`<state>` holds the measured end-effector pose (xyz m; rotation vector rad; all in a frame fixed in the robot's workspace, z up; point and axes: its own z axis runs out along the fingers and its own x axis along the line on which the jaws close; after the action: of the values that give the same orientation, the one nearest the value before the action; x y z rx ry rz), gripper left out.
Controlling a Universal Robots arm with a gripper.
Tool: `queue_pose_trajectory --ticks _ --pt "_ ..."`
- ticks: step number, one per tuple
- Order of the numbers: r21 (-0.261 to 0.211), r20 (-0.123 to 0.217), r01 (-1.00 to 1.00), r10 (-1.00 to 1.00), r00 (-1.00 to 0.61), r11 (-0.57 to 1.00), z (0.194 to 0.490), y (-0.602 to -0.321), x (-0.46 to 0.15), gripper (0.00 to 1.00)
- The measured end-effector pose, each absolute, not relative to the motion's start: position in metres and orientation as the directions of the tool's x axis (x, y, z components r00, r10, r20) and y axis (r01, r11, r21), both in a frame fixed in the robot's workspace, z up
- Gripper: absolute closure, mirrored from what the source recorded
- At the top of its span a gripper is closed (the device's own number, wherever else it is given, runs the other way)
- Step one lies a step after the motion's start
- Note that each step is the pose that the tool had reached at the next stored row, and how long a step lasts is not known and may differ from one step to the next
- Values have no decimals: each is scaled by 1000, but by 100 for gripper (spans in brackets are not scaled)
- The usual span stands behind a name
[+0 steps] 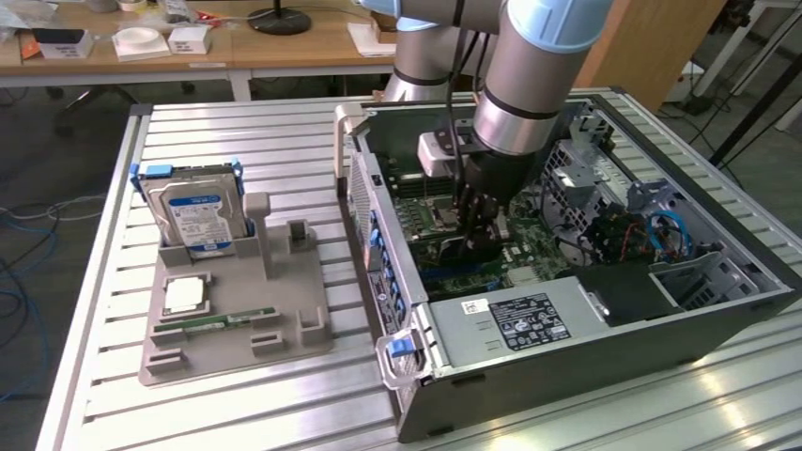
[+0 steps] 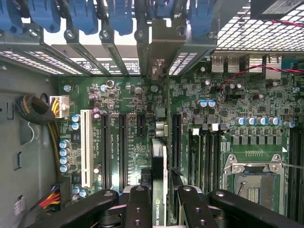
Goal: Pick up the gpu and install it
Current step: 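Insert the gpu into the slot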
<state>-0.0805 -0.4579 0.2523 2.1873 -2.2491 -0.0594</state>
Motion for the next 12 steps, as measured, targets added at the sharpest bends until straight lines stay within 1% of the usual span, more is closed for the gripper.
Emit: queue_pose_trajectory --ticks 12 --pt "29 -21 -999 -999 -29 28 251 -461 -81 74"
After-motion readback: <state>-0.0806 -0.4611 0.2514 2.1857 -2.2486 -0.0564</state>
